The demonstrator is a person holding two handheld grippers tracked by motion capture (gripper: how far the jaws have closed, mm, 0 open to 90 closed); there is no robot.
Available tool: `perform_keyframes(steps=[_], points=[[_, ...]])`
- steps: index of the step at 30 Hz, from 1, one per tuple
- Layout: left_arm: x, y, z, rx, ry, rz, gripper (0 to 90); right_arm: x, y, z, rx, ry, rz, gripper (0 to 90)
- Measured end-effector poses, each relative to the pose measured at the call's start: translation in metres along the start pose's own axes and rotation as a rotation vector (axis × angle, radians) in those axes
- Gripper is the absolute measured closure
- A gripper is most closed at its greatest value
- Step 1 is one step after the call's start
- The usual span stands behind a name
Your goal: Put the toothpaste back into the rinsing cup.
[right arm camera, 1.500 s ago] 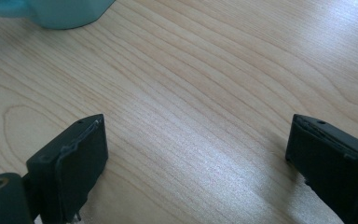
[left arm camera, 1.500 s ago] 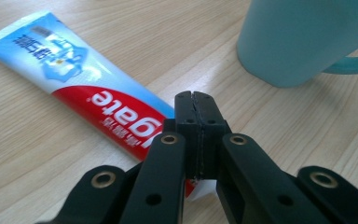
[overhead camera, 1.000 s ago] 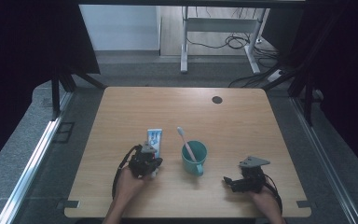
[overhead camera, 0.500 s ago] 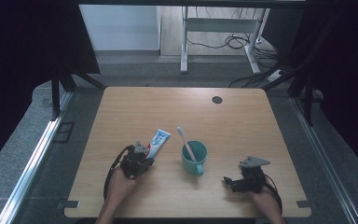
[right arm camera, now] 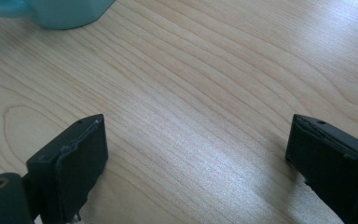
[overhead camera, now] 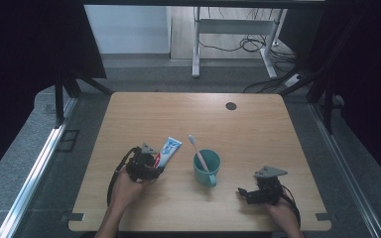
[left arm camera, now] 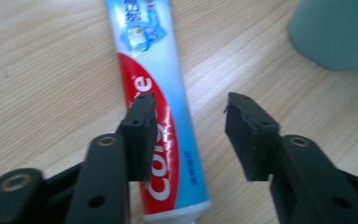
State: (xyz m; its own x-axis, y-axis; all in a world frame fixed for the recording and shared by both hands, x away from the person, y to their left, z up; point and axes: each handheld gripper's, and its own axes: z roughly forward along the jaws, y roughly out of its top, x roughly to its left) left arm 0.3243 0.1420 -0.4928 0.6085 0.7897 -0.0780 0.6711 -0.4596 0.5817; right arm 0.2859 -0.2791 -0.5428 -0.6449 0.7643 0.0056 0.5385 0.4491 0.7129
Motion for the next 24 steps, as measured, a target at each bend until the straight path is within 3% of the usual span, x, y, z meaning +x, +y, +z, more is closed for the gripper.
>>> perform_keyframes(steps=[4,5,7,9,14,24], points=[[0.005,0.005,0.004,0.059,0.003,-0.019,44.1,0.000,0.000,0.000,0.000,0.000,0.000,5.2],[0.007,0.009,0.006,0.100,0.001,-0.024,41.0,0.000,0.000,0.000,0.000,0.000,0.000,5.2],[0.007,0.011,0.008,0.117,0.003,-0.026,38.5,0.000,0.000,0.000,0.000,0.001,0.001,5.3],[0.009,0.016,0.014,0.171,0.013,-0.025,37.5,0.000,0.000,0.000,-0.001,0.000,0.000,5.2],[0.011,0.024,0.019,0.215,0.019,-0.026,36.8,0.000,0.000,0.000,0.000,0.000,-0.001,5.3],[0.013,0.046,0.032,0.346,0.025,-0.031,36.8,0.000,0.000,0.000,0.001,0.000,-0.002,5.3]])
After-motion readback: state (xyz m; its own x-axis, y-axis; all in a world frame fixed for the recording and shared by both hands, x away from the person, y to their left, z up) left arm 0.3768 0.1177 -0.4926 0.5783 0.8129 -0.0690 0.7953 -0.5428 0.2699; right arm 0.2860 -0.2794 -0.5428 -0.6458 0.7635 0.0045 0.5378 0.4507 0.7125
